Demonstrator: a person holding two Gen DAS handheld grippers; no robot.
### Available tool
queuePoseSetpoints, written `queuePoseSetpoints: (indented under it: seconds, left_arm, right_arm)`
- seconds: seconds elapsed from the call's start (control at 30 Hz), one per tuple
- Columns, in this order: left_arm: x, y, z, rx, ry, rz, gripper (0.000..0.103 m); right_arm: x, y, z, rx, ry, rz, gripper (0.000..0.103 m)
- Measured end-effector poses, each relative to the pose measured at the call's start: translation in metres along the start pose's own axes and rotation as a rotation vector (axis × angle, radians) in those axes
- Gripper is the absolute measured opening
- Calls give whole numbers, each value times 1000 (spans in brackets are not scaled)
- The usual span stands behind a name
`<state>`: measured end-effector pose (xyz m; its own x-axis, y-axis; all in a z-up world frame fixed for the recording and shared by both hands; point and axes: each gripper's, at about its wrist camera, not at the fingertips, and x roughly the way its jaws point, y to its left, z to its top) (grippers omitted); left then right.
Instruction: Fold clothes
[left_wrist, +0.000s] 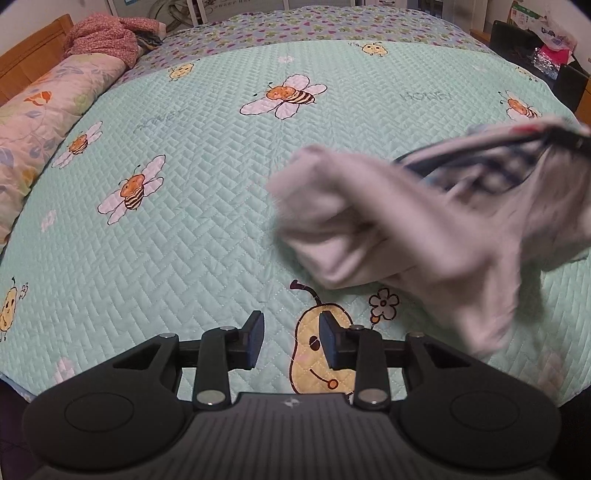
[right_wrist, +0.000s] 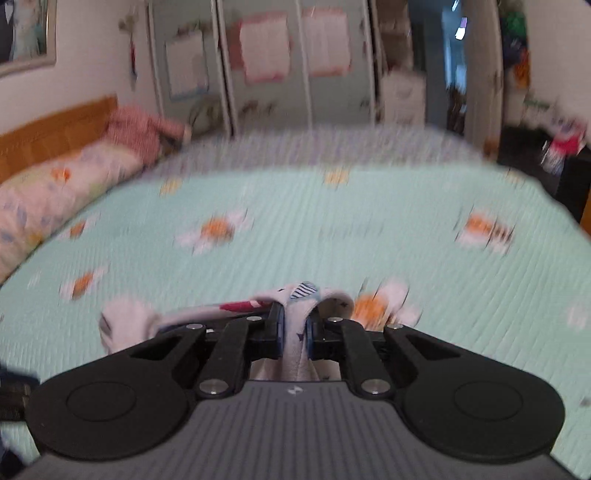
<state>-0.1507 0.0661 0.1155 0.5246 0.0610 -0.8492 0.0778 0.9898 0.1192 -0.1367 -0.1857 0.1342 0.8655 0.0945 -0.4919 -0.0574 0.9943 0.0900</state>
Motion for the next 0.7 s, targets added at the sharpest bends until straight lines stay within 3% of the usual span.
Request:
queuePoseSetpoints:
  seconds: [0.1, 0.17, 0.27, 0.3, 0.37, 0.47, 0.57, 0.7]
  left_arm:
    - [2, -1, 0, 1, 5, -4, 35]
    - [2, -2, -1, 4, 9, -8, 35]
    - [4, 0, -4, 5, 18, -11, 36]
    - [5, 1, -5, 1, 25, -12, 37]
    - [8, 5, -7, -7, 37, -12, 38]
    - [16, 12, -10, -41, 64, -14, 38]
    - [22, 15, -12, -66, 87, -21, 39]
    - [23, 12, -17, -72, 108, -40, 39]
  right_arm:
    - [7, -11, -7, -58, -19, -115, 13]
    - [29, -27, -27, -48, 90, -171, 13]
    - [59, -70, -64, 165, 333, -178, 15]
    - [58, -83, -73, 270, 362, -163, 19]
    - [49, -107, -83, 458, 365, -124, 23]
    - [24, -121, -72, 607, 297, -133, 25]
    - [10, -105, -44, 571, 192, -73, 27]
    - [36, -67, -17, 480, 195, 146, 32]
